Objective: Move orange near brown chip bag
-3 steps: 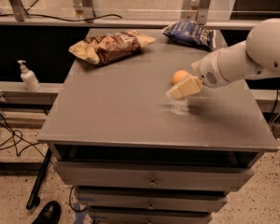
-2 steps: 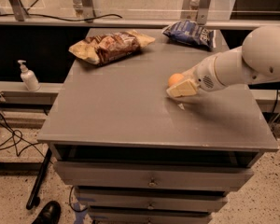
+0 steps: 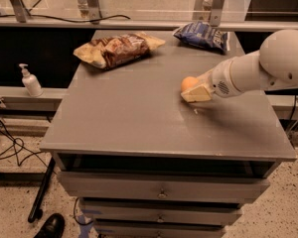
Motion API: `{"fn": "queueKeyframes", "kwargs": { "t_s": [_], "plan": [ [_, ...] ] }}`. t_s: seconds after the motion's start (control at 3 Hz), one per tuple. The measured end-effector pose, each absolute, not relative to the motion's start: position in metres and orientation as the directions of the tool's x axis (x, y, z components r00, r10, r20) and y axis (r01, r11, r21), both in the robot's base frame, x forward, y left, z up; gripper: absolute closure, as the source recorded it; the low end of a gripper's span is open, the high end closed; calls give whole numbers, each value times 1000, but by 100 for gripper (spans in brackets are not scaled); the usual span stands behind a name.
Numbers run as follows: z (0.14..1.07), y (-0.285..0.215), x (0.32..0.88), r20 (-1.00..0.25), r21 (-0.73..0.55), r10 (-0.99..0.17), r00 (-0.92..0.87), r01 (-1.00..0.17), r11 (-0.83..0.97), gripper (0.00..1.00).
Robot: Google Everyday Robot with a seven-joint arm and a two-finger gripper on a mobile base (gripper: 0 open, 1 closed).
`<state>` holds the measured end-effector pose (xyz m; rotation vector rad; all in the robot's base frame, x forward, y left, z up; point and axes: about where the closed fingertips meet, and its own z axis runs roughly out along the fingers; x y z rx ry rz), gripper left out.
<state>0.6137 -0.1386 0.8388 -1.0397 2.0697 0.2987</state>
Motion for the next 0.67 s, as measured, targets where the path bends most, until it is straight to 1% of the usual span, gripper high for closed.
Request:
{"fn": "queueKeyframes", "kwargs": {
  "t_s": [0.33,0.67],
  "plan": [
    [864,-143,626,-732,-159,-589,-342,-755,636,100],
    [864,-142,626,-732,-159,-589,-342,-755,636,100]
  ]
}}
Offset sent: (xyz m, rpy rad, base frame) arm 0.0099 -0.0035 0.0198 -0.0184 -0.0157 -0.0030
